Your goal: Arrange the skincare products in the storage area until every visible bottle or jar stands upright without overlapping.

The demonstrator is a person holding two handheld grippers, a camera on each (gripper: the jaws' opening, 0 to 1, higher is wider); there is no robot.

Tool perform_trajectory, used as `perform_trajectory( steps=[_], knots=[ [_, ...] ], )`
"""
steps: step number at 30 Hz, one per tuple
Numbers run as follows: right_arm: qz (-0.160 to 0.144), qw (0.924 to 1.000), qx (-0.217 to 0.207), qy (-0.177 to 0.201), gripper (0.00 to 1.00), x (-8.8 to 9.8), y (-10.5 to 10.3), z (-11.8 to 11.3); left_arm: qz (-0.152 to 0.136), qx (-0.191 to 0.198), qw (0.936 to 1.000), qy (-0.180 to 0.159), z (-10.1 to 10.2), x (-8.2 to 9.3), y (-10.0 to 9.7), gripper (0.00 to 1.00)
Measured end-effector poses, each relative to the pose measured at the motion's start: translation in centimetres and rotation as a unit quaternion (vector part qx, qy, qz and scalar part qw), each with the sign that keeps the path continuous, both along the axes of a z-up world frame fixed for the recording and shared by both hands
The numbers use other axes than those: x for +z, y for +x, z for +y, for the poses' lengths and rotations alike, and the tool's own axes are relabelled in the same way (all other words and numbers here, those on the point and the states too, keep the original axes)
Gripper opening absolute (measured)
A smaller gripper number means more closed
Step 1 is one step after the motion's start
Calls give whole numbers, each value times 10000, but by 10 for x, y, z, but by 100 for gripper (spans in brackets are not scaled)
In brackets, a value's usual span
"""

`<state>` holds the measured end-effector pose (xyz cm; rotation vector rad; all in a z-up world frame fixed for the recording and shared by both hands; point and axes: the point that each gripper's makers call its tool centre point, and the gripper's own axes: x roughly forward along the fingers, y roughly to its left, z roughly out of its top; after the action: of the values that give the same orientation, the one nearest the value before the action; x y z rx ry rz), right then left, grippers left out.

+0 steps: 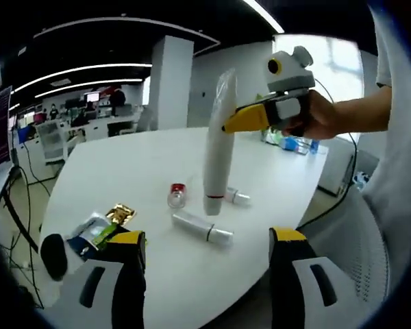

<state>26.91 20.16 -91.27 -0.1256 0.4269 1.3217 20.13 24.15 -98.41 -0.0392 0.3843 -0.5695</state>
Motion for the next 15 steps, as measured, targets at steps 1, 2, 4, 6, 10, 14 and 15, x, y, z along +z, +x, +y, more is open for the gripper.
perform_trajectory(
  steps=[1,2,4,6,10,14,15],
  knots=[
    [84,9999,21,68,23,1,-2,0,86,-253,9996,-93,-7,1,-6,57],
    [178,9997,31,159,23,3,-5,0,157,-392,9989,-210,-12,2,-9,51],
    [283,9989,166,345,23,9,-14,0,230,-587,9967,-520,-19,8,-13,50],
    [320,9983,231,420,23,11,-20,0,252,-549,9933,-985,-23,19,-10,54],
    [431,9966,467,522,23,13,-32,2,300,-231,9865,-1591,-16,30,0,58],
    [502,9939,820,539,23,14,-47,2,226,-371,9827,-1802,-18,36,-3,60],
    [585,9916,1005,565,23,14,-53,2,210,-509,9774,-2039,-22,42,-5,59]
  ],
)
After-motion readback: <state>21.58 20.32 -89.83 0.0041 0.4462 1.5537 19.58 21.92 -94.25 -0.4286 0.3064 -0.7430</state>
